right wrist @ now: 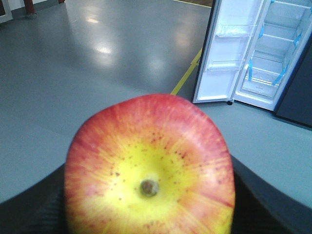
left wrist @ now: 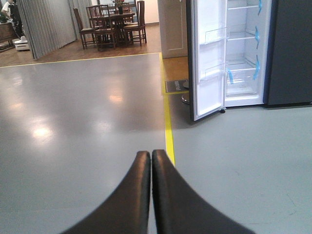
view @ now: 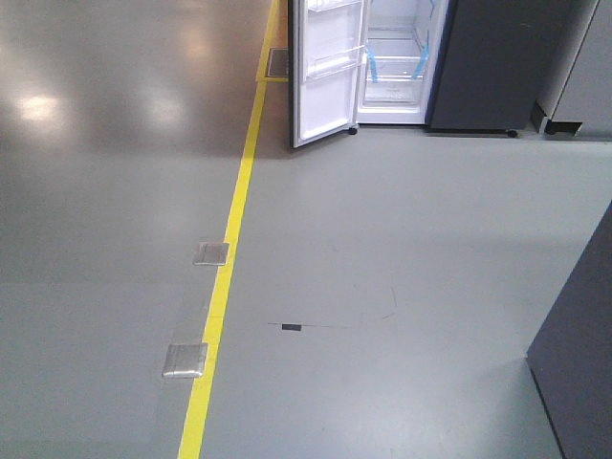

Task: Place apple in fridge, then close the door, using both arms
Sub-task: 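Drive the base toward the open white refrigerator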

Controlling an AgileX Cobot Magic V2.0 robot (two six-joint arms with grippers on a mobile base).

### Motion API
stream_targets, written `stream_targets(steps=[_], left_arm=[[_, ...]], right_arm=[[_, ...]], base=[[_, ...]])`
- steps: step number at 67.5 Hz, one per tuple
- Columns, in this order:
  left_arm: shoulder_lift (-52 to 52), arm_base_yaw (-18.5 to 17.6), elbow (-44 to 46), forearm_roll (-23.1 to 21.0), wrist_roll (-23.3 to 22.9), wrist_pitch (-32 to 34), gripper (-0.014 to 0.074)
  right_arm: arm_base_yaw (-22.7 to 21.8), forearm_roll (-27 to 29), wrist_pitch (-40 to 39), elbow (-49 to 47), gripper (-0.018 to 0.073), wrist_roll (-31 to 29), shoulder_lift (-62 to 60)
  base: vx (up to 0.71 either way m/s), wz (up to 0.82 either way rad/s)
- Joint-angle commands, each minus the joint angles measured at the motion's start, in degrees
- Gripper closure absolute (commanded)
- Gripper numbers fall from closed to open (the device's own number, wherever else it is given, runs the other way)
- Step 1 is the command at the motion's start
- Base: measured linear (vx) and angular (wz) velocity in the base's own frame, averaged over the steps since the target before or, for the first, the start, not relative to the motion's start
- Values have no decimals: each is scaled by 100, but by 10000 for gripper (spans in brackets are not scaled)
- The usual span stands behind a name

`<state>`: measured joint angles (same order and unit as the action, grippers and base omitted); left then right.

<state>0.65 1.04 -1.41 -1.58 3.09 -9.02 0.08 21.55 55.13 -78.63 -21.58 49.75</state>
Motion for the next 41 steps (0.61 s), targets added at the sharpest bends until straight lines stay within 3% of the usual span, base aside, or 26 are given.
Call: stream_targets(steps=[1, 41], left_arm=[[92, 9, -162, -30, -59, 421, 602], [92, 9, -162, -30, -59, 421, 602]], right_arm=[[3, 120, -436, -163, 517, -45, -22], [3, 127, -435, -163, 517, -45, -22]], base=[[22, -1], [22, -1]])
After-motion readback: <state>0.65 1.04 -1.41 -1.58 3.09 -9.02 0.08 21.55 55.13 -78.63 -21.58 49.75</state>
